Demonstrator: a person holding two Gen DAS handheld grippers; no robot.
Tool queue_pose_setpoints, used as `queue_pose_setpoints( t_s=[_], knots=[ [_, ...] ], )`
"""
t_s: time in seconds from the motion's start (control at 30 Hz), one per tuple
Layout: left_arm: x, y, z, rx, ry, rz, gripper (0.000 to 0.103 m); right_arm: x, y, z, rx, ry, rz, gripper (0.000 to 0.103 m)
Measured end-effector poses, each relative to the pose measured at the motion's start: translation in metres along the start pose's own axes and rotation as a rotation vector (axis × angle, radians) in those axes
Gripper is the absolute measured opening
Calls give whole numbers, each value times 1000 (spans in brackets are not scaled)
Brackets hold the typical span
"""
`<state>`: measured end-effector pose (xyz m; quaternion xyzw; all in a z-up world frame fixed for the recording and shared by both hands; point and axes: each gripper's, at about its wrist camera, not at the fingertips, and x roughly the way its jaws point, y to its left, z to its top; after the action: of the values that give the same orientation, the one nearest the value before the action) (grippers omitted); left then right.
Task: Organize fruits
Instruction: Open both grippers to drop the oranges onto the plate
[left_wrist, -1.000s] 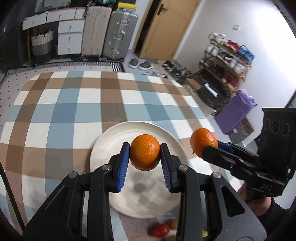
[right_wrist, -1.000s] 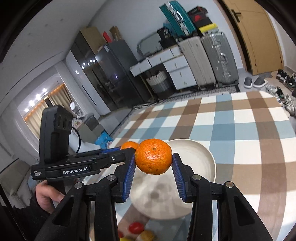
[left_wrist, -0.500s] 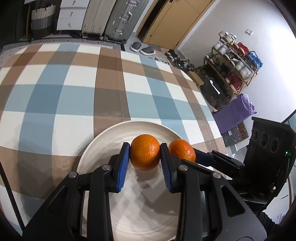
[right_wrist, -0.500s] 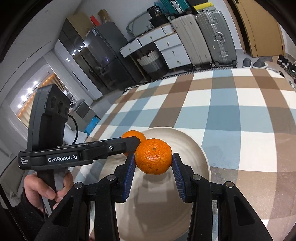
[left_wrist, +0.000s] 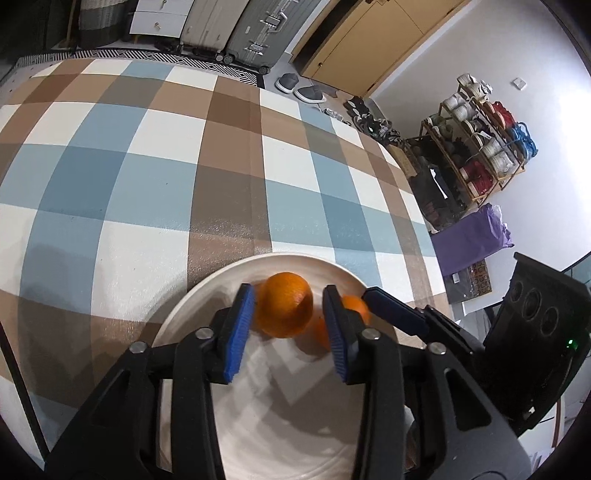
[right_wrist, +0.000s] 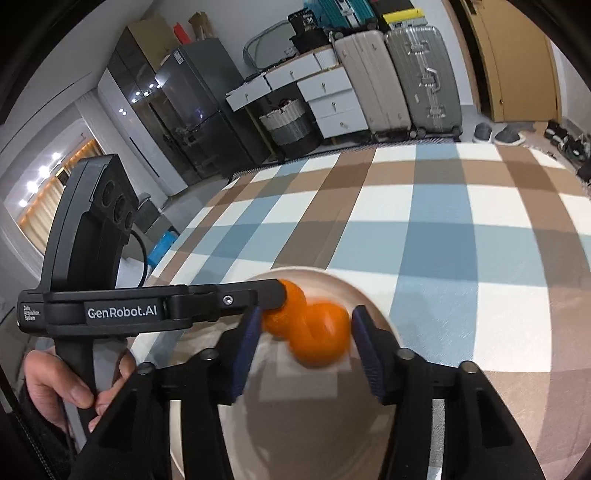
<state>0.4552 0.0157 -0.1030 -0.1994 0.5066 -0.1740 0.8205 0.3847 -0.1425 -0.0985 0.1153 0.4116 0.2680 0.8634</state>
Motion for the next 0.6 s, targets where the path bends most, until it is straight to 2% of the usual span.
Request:
queue_pose_setpoints(
  t_s=[0.27, 0.4, 0.6],
  knots=[
    [-35, -13, -14, 24, -38, 10, 45, -38, 7, -4, -1, -69, -14, 58],
    [-62, -22, -29, 50, -74, 38, 45, -70, 18, -8, -17, -132, -20, 64],
    [-110, -38, -62, 112, -145, 106, 46, -119, 37, -23, -69, -240, -43, 79]
  ],
)
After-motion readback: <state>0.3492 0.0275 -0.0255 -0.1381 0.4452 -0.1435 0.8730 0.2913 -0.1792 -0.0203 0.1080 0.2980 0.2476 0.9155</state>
